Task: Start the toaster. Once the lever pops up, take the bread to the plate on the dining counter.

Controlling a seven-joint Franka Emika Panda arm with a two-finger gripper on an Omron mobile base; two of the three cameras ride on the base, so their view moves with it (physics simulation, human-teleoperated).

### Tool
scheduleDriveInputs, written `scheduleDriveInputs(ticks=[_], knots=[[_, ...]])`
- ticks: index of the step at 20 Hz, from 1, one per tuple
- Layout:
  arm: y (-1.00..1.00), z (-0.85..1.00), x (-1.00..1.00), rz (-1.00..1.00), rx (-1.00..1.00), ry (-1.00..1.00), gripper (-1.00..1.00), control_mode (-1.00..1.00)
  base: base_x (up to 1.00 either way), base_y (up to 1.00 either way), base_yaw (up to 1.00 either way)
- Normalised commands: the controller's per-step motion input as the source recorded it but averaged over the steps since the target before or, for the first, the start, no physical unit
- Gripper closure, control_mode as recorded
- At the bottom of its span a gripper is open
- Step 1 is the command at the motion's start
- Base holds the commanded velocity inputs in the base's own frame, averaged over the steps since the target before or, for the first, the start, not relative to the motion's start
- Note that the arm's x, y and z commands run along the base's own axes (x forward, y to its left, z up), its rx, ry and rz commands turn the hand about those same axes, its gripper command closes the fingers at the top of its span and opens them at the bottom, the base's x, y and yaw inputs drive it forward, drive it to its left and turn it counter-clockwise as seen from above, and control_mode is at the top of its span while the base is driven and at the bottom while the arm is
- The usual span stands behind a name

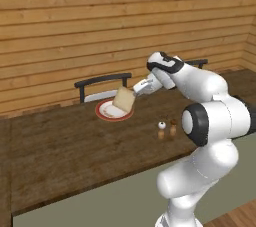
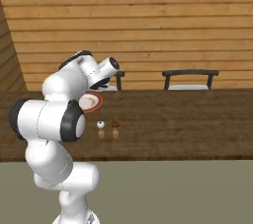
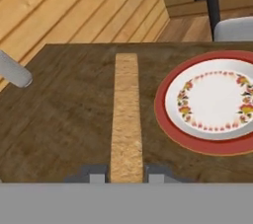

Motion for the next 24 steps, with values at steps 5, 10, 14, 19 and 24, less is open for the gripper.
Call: scheduleDriveInputs(ticks=[5,10,14,19,24], knots=[[0.12,-0.22,0.59,0.0,-0.02,0.0,1.0,-1.0,0.0,0.0,0.0],[0.19,-0.31,0.61,0.0,-0.03,0.0,1.0,-1.0,0.0,0.0,0.0],[0.18,-0.33,0.5,0.0,-0.04,0.0,1.0,-1.0,0.0,0.0,0.0],[0.08,-0.29,0.4,0.0,-0.03,0.0,1.0,-1.0,0.0,0.0,0.0],[0.09,-0.35,0.09,0.0,-0.02,0.0,1.0,-1.0,0.0,0.0,0.0]])
